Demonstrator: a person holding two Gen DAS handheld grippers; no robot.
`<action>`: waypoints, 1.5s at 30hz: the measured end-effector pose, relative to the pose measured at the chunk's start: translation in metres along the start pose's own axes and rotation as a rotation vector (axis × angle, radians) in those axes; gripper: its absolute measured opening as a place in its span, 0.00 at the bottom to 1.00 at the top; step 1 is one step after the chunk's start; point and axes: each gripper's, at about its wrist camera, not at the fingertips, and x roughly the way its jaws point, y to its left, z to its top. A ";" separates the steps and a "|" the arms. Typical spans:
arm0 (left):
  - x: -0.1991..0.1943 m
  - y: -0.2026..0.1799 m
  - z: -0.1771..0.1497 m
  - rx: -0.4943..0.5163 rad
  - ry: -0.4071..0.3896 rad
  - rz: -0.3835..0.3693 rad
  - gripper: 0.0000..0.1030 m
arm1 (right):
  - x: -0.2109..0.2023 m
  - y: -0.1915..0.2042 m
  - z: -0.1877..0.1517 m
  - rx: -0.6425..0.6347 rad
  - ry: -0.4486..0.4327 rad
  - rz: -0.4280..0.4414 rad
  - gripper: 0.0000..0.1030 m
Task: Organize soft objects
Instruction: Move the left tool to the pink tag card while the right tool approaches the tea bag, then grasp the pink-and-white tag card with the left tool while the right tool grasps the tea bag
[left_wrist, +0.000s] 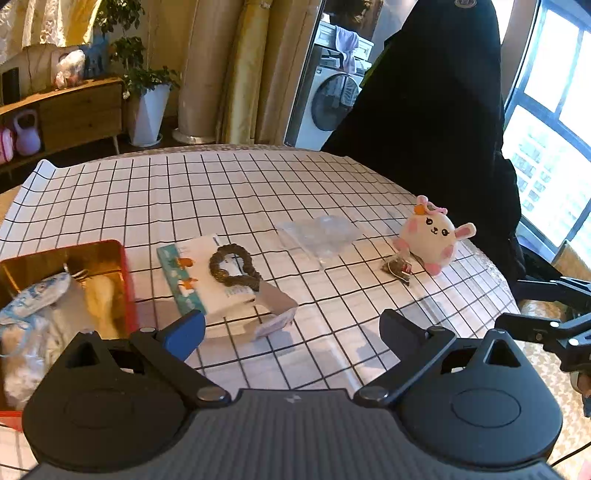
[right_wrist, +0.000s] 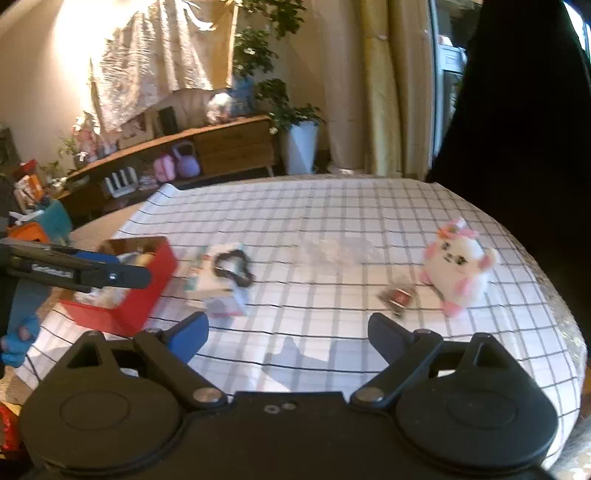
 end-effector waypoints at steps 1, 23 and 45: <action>0.005 -0.002 -0.001 0.001 0.000 0.003 0.98 | 0.003 -0.006 -0.001 0.002 0.003 -0.011 0.90; 0.104 -0.003 -0.027 0.019 0.072 0.156 0.98 | 0.112 -0.080 0.002 0.093 0.112 -0.077 0.83; 0.126 -0.004 -0.028 -0.258 0.053 0.285 0.74 | 0.182 -0.099 0.013 0.176 0.128 -0.181 0.55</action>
